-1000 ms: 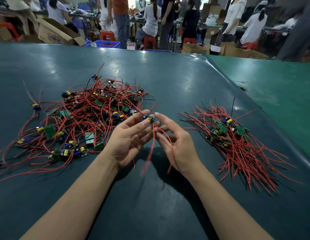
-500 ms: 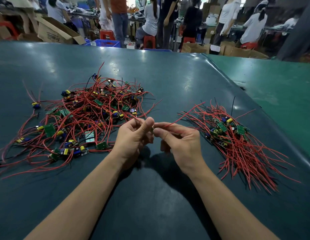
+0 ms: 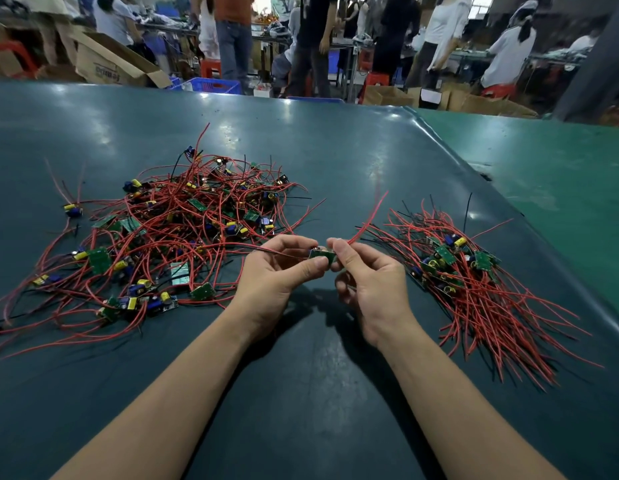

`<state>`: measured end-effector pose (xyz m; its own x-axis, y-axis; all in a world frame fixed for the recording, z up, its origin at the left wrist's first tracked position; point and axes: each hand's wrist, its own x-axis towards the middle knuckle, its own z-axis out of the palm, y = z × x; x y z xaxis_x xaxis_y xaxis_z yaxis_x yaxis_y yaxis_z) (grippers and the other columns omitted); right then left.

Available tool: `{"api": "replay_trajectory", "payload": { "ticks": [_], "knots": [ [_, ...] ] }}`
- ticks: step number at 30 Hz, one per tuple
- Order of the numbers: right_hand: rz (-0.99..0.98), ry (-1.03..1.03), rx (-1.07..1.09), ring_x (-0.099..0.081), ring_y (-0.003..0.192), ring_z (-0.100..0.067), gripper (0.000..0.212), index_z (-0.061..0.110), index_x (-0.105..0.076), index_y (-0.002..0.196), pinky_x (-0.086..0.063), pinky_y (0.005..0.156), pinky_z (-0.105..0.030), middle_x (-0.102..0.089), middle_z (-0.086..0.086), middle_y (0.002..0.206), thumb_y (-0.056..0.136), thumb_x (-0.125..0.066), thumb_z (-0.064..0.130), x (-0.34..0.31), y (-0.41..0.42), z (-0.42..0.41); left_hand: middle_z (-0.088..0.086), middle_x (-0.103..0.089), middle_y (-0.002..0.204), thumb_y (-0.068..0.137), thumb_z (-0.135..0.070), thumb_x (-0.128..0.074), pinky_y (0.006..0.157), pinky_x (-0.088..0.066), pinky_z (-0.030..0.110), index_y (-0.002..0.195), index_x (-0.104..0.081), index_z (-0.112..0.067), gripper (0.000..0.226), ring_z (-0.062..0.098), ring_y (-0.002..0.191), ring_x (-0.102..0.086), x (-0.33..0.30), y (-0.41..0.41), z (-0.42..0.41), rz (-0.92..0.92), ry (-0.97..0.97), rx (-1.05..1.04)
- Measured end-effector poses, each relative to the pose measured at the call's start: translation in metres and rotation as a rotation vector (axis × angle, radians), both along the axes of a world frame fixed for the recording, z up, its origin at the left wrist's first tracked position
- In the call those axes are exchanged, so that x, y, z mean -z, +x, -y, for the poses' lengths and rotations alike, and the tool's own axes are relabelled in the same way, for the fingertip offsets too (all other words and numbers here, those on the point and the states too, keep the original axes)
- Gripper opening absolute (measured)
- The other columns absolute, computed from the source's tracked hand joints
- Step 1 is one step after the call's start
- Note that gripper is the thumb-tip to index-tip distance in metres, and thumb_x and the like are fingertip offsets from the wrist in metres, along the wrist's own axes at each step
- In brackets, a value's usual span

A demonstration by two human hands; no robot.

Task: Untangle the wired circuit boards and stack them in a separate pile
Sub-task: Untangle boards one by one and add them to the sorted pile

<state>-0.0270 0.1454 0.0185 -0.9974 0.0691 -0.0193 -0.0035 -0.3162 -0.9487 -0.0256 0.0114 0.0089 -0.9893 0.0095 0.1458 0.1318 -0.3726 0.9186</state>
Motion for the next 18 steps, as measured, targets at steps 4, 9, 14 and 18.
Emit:
{"api": "replay_trajectory", "payload": {
  "ticks": [4,9,14,18],
  "knots": [
    [0.044,0.005,-0.03,-0.041,0.039,-0.007,0.013,0.013,-0.076,0.077,-0.027,0.036,-0.016,-0.059,0.004,0.057,0.087,-0.071,0.017,-0.001,-0.001,-0.002,0.005,-0.071,0.077,0.061,-0.01,-0.078,0.074,-0.057,0.027,0.088,-0.062,-0.007,0.032,0.019,0.072,-0.068,0.002,0.0,-0.001,0.025,-0.004,0.013],
    [0.025,-0.05,0.09,-0.037,0.038,-0.005,0.016,0.013,-0.075,0.076,-0.025,0.036,-0.015,-0.06,0.004,0.056,0.09,-0.069,0.016,-0.002,-0.006,-0.006,0.004,-0.071,0.071,0.059,-0.01,-0.076,0.075,-0.058,0.029,0.081,-0.059,-0.009,0.028,0.019,0.069,-0.069,0.001,-0.003,0.0,0.055,0.086,-0.038],
    [0.006,-0.187,0.219,-0.036,0.035,-0.004,0.023,0.011,-0.071,0.072,-0.024,0.034,-0.014,-0.058,0.005,0.055,0.094,-0.063,0.015,-0.005,-0.013,-0.015,0.007,-0.071,0.071,0.057,-0.009,-0.077,0.071,-0.059,0.027,0.08,-0.058,-0.008,0.029,0.02,0.067,-0.071,-0.001,-0.004,0.0,0.059,0.128,-0.064],
    [0.081,-0.288,0.153,-0.03,0.034,-0.006,0.037,0.012,-0.059,0.063,-0.021,0.035,-0.015,-0.037,0.007,0.045,0.099,-0.055,0.021,-0.006,-0.014,-0.013,0.008,-0.072,0.07,0.057,-0.008,-0.075,0.069,-0.059,0.026,0.08,-0.058,-0.007,0.029,0.02,0.066,-0.071,-0.002,-0.003,0.002,0.057,0.139,-0.054]
  ]
}}
